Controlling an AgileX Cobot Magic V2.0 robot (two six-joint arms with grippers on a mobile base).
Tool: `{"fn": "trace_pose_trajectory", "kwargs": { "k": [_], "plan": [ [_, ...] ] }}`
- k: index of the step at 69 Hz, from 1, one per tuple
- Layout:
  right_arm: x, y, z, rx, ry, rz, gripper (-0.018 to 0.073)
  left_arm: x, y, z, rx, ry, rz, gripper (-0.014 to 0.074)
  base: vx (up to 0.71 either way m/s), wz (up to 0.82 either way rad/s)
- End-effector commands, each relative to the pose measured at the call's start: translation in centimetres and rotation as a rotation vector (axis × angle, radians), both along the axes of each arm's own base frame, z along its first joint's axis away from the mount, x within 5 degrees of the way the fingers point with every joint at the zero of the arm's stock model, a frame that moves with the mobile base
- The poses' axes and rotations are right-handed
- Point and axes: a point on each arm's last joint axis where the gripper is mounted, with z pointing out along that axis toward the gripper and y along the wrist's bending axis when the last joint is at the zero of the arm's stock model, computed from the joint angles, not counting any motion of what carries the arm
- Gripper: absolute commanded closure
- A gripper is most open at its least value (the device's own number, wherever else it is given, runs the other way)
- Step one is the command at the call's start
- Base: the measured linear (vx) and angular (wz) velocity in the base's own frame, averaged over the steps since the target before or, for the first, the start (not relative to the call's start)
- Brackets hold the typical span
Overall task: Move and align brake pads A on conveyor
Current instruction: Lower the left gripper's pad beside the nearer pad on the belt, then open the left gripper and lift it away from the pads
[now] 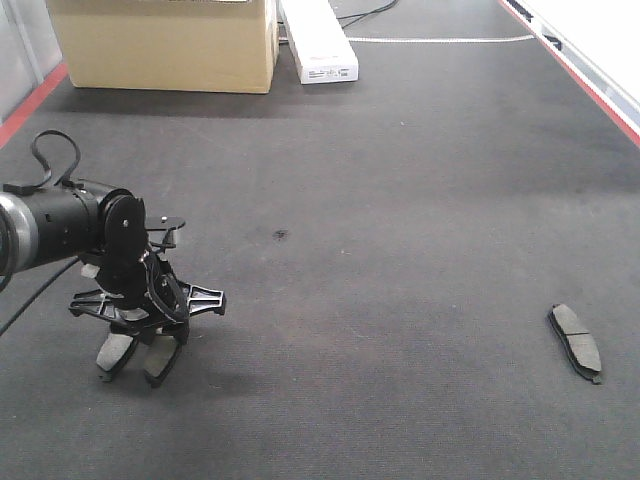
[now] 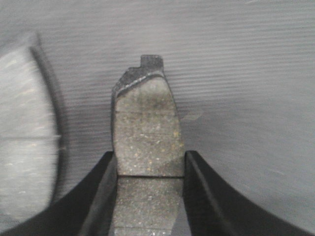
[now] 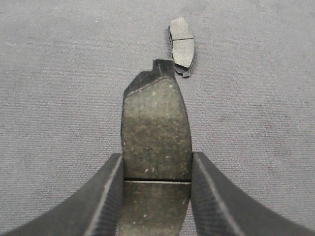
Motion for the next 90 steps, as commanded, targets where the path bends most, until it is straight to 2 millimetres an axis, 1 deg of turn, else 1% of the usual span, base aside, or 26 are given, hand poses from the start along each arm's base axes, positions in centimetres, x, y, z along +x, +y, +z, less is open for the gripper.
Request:
{"fn": "trace_pose_trajectory", "kwargs": {
  "k": [1,13,26,53,62,67,73,77,84,90],
  "plan": [
    [0.5,0.0,1.4,-0.006,-0.098,-0.001,0.0564,0.5,-0.3,2.8,-0.042,-0.111,0.018,0.0603,0.00,0.00],
    [0.5,0.0,1.4,-0.006,-0.098,-0.001,0.0564,0.9,-0.4,2.6,-0.054,-0.139,0.022,0.0603,0.00,0.00],
    [0.5,0.0,1.4,-0.006,-0.098,-0.001,0.0564,1.4,-0.7,1.7,-0.038,-0.074,0.025,0.0603,0.00,0.00],
    [0.5,0.0,1.4,-0.006,-0.098,-0.001,0.0564,1.8,-0.9,1.6,-0.047,-0.081,0.028,0.0598,0.00,0.00],
    [0.5,0.0,1.4,-0.006,-0.098,-0.001,0.0564,1.7,-0.9,1.6,-0.045,-0.077,0.028,0.0573,0.00,0.00],
    [0.5,0.0,1.4,-0.006,-0.098,-0.001,0.0564,1.7,-0.8,1.6,-0.044,-0.075,0.026,0.0536,0.00,0.00],
    [0.5,0.0,1.4,-0.006,-0.098,-0.001,0.0564,1.6,-0.8,1.5,-0.040,-0.067,0.018,0.0458,0.00,0.00],
    [0.5,0.0,1.4,-0.006,-0.098,-0.001,0.0564,1.6,-0.8,1.5,-0.037,-0.061,0.016,0.0388,0.00,0.00],
    [0.5,0.0,1.4,-0.006,-0.098,-0.001,0.0564,1.5,-0.8,1.8,-0.041,-0.060,0.018,0.0234,0.00,0.00],
    [0.5,0.0,1.4,-0.006,-0.098,-0.001,0.0564,1.4,-0.8,2.5,-0.045,-0.081,-0.007,0.0131,0.00,0.00]
  ]
}}
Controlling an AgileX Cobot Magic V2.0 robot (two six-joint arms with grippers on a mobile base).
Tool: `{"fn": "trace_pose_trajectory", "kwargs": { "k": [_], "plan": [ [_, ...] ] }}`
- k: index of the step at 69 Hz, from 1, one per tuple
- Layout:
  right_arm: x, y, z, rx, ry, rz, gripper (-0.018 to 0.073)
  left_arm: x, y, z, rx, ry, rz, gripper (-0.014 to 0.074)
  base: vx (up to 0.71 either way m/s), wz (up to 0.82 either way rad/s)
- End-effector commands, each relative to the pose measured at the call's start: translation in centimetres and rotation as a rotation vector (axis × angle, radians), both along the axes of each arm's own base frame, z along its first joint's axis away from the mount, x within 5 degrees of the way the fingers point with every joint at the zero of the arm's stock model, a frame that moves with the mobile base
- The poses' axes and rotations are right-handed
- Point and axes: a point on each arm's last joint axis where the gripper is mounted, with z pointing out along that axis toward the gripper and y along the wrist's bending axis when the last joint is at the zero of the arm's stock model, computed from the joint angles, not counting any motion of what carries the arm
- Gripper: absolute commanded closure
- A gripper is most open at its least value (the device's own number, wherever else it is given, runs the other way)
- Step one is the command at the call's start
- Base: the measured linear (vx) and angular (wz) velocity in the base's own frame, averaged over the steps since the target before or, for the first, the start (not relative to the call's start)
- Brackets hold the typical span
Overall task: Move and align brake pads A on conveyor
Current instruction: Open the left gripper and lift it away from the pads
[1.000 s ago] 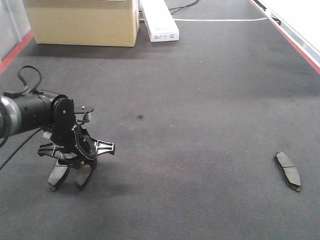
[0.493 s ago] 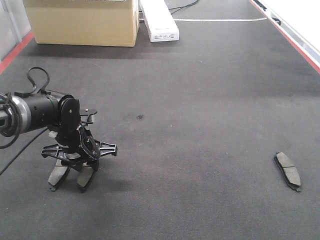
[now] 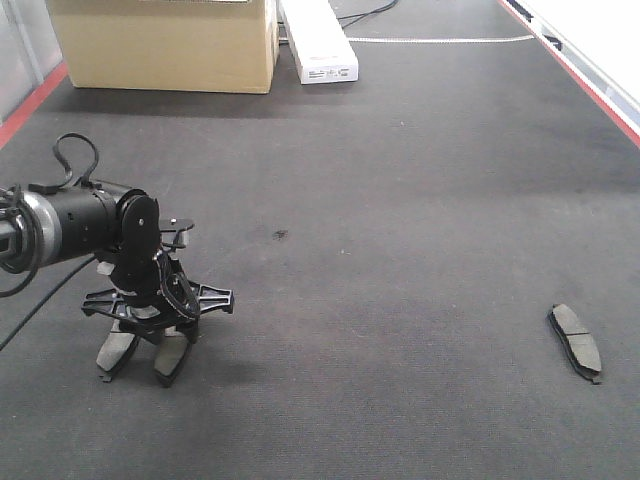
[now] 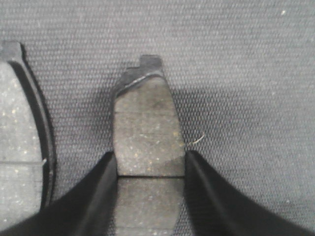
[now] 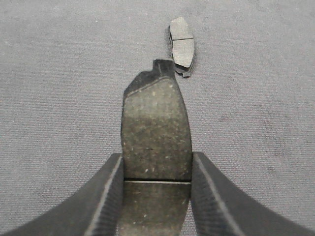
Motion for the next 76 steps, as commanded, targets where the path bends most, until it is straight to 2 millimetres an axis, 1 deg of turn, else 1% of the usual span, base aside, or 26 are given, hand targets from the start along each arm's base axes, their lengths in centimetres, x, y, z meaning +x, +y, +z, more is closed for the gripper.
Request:
{"fn": "trace_pose_trajectory", "kwargs": {
  "k": [1,3,10,17,27,34,35,36,41,45,47,53,57,58,60,64,66,67,68,70,76],
  "plan": [
    [0.5,0.0,1.4,-0.006,-0.098,-0.001,0.0564,0.1,-0.3,3.7,-0.043,-0.108,-0.019,0.0115,0.00,0.00],
    [0.5,0.0,1.4,-0.006,-0.098,-0.001,0.0564,0.1,-0.3,4.1,-0.046,-0.123,-0.026,0.0079,0.00,0.00],
    [0.5,0.0,1.4,-0.006,-0.098,-0.001,0.0564,0.1,-0.3,6.0,-0.056,-0.187,-0.059,0.0024,0.00,0.00],
    [0.5,0.0,1.4,-0.006,-0.098,-0.001,0.0564,-0.1,-0.2,8.5,-0.066,-0.277,-0.100,0.0020,0.00,0.00],
    [0.5,0.0,1.4,-0.006,-0.098,-0.001,0.0564,-1.3,0.5,13.2,-0.055,-0.460,-0.177,0.0029,0.00,0.00],
    [0.5,0.0,1.4,-0.006,-0.098,-0.001,0.0564,-3.0,1.4,17.1,-0.025,-0.608,-0.230,0.0043,0.00,0.00],
    [0.5,0.0,1.4,-0.006,-0.098,-0.001,0.0564,-3.1,1.5,17.4,-0.019,-0.619,-0.235,0.0046,0.00,0.00],
    [0.5,0.0,1.4,-0.006,-0.098,-0.001,0.0564,-3.5,1.7,18.2,-0.014,-0.646,-0.242,0.0048,0.00,0.00],
    [0.5,0.0,1.4,-0.006,-0.098,-0.001,0.0564,-5.2,2.4,20.9,0.009,-0.742,-0.268,0.0058,0.00,0.00],
    [0.5,0.0,1.4,-0.006,-0.098,-0.001,0.0564,-6.3,2.9,22.4,0.023,-0.796,-0.284,0.0063,0.00,0.00],
    [0.5,0.0,1.4,-0.006,-0.098,-0.001,0.0564,-7.2,3.2,23.5,0.029,-0.833,-0.285,0.0063,0.00,0.00],
    [0.5,0.0,1.4,-0.006,-0.098,-0.001,0.0564,-9.3,4.1,25.7,0.030,-0.912,-0.282,0.0063,0.00,0.00],
    [0.5,0.0,1.4,-0.006,-0.098,-0.001,0.0564,-10.6,4.5,26.5,0.028,-0.955,-0.287,0.0063,0.00,0.00],
    [0.5,0.0,1.4,-0.006,-0.098,-0.001,0.0564,-11.2,4.7,26.9,0.027,-0.975,-0.288,0.0063,0.00,0.00],
    [0.5,0.0,1.4,-0.006,-0.098,-0.001,0.0564,-11.5,4.8,26.8,0.026,-0.983,-0.291,0.0063,0.00,0.00],
    [0.5,0.0,1.4,-0.006,-0.098,-0.001,0.0564,-13.5,5.4,27.4,0.016,-1.037,-0.286,0.0063,0.00,0.00],
    [0.5,0.0,1.4,-0.006,-0.098,-0.001,0.0564,-14.3,5.7,27.4,0.013,-1.053,-0.285,0.0063,0.00,0.00],
    [0.5,0.0,1.4,-0.006,-0.098,-0.001,0.0564,-14.4,5.7,26.9,0.013,-1.048,-0.287,0.0063,0.00,0.00],
    [0.5,0.0,1.4,-0.006,-0.098,-0.001,0.0564,-15.1,5.9,27.3,0.010,-1.066,-0.284,0.0063,0.00,0.00],
    [0.5,0.0,1.4,-0.006,-0.098,-0.001,0.0564,-15.6,6.1,26.9,0.008,-1.070,-0.284,0.0063,0.00,0.00],
    [0.5,0.0,1.4,-0.006,-0.098,-0.001,0.0564,-18.6,7.1,26.3,0.001,-1.108,-0.281,0.0063,0.00,0.00]
  ]
}}
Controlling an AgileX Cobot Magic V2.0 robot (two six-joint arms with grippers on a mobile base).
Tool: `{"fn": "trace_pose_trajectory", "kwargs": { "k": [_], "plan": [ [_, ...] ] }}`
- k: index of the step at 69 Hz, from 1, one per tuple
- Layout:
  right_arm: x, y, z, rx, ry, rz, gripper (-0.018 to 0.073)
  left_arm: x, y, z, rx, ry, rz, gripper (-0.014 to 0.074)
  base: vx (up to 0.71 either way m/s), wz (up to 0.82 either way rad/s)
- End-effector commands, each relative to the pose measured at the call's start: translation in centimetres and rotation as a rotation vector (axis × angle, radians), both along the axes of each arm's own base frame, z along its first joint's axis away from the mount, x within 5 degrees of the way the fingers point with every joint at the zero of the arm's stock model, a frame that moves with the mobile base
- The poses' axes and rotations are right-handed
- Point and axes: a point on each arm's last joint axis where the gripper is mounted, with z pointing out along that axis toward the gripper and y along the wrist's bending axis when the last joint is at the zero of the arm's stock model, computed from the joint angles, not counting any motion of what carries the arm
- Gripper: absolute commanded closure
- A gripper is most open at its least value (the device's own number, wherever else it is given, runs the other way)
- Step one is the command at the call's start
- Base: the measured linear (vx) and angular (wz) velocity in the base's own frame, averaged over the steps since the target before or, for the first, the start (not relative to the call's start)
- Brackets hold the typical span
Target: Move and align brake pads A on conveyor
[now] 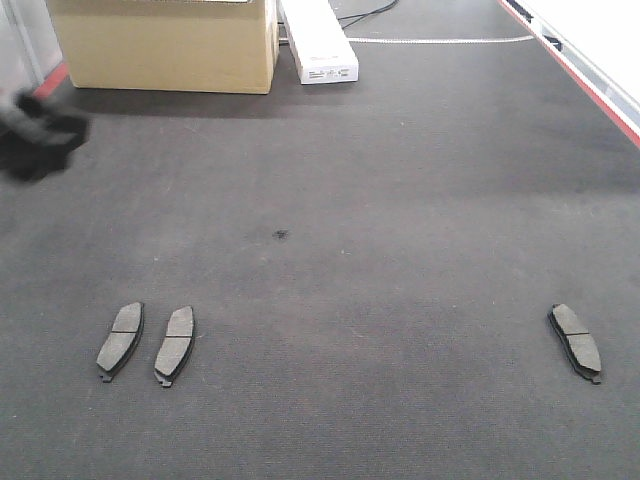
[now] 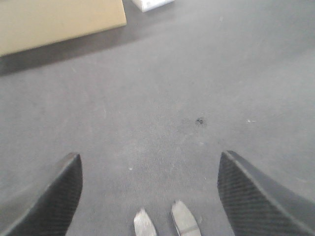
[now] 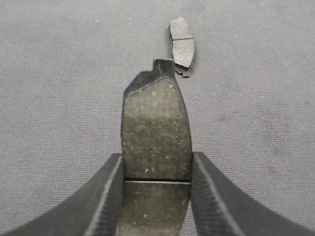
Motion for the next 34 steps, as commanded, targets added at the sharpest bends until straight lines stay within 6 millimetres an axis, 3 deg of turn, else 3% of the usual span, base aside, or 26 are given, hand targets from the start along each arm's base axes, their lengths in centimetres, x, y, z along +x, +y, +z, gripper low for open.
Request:
{"fn": "trace_pose_trajectory", "kwargs": {
  "k": [1,18,34],
  "plan": [
    [0.5,0.0,1.4,-0.006,-0.098,-0.001,0.0564,-3.2,1.0,1.4,-0.041,-0.150,-0.015,0.0063,0.00,0.00],
    [0.5,0.0,1.4,-0.006,-0.098,-0.001,0.0564,-10.2,3.3,-1.2,-0.075,-0.248,-0.018,0.0063,0.00,0.00],
    [0.5,0.0,1.4,-0.006,-0.098,-0.001,0.0564,-14.8,4.9,-4.1,-0.101,-0.306,-0.017,0.0063,0.00,0.00]
  ]
}}
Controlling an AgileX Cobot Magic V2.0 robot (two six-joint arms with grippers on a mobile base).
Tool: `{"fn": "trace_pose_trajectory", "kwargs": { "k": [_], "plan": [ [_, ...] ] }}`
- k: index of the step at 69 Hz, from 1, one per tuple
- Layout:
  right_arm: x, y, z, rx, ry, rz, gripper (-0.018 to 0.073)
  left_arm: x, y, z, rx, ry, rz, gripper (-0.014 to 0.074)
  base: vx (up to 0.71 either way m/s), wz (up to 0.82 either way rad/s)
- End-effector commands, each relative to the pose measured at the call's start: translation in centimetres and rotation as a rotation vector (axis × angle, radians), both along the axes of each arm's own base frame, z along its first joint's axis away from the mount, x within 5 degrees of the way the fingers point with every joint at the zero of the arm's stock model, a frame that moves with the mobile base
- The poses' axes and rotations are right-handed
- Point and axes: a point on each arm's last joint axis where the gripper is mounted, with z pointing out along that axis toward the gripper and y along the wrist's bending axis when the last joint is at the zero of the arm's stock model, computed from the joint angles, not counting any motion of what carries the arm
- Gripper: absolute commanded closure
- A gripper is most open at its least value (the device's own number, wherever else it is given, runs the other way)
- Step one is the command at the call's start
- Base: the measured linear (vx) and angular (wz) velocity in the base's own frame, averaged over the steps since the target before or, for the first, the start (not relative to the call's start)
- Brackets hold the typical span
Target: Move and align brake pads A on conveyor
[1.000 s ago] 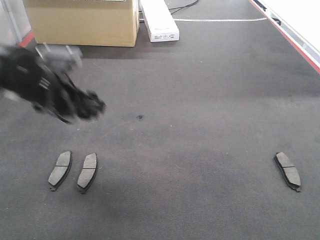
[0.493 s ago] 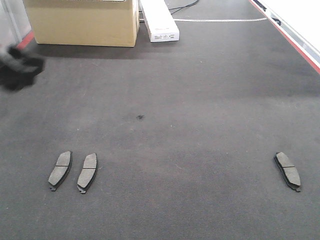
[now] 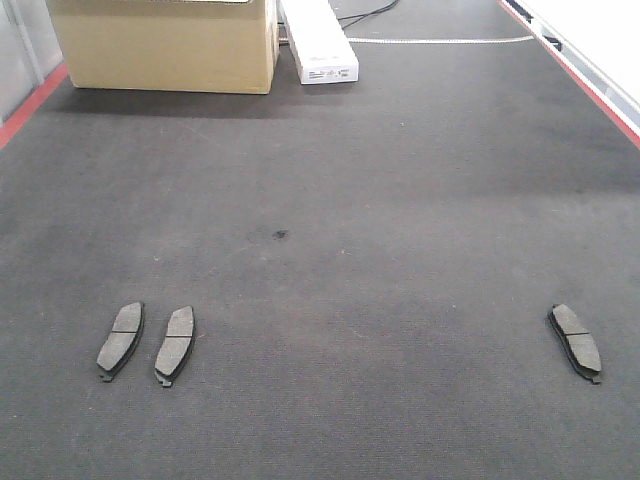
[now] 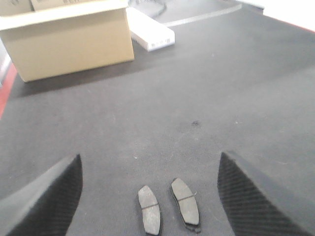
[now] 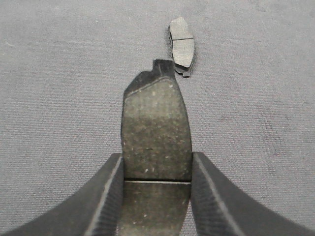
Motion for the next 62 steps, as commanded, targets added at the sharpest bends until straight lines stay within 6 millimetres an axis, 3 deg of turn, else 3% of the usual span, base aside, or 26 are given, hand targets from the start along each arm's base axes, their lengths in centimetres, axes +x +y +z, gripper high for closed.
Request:
{"fn": "trace_pose_trajectory", "kwargs": {
  "k": [1,17,32,62],
  "plan": [
    [0.5,0.0,1.4,-0.006,-0.098,-0.001,0.0564,-1.4,0.4,0.2,-0.035,-0.104,-0.012,0.0063,0.00,0.00],
    [0.5,0.0,1.4,-0.006,-0.098,-0.001,0.0564,-3.5,1.2,-2.7,-0.030,-0.063,-0.001,0.0063,0.00,0.00],
    [0.5,0.0,1.4,-0.006,-0.098,-0.001,0.0564,-4.0,1.4,-4.1,-0.029,-0.059,-0.001,0.0063,0.00,0.00],
    [0.5,0.0,1.4,-0.006,-0.098,-0.001,0.0564,-4.0,1.4,-4.1,-0.028,-0.056,0.000,0.0063,0.00,0.00]
  ]
}}
